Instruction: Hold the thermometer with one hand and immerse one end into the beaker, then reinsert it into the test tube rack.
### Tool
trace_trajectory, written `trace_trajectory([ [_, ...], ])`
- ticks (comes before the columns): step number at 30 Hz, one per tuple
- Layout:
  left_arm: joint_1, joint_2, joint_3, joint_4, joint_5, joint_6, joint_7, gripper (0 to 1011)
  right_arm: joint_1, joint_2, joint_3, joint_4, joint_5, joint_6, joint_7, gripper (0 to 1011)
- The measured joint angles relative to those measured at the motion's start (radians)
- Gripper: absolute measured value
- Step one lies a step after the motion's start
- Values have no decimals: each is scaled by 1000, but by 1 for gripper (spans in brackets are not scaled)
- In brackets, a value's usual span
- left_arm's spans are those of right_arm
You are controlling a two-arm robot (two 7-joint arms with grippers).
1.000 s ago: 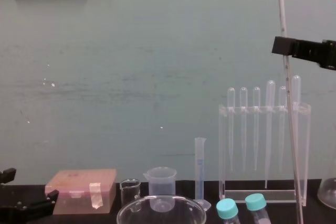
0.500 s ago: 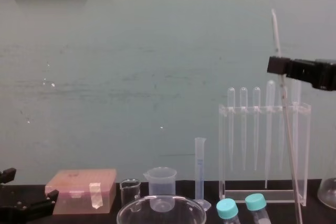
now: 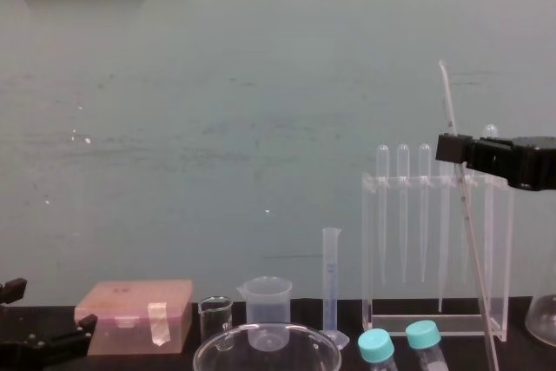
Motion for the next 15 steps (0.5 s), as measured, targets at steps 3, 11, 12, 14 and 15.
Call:
trace_trajectory([
  [3, 0, 0, 0, 0, 0, 0, 0, 1008, 0, -3, -3, 7, -6, 1, 0, 55],
  [11, 0, 0, 0, 0, 0, 0, 0, 1008, 3, -9, -8, 17, -16, 4, 6, 55],
  [12, 0, 0, 0, 0, 0, 0, 0, 1008, 3, -9, -8, 17, -16, 4, 6, 55],
  [14, 0, 0, 0, 0, 0, 0, 0, 1008, 3, -9, -8, 17, -16, 4, 6, 55],
  [15, 0, 0, 0, 0, 0, 0, 0, 1008, 3, -9, -8, 17, -16, 4, 6, 55],
])
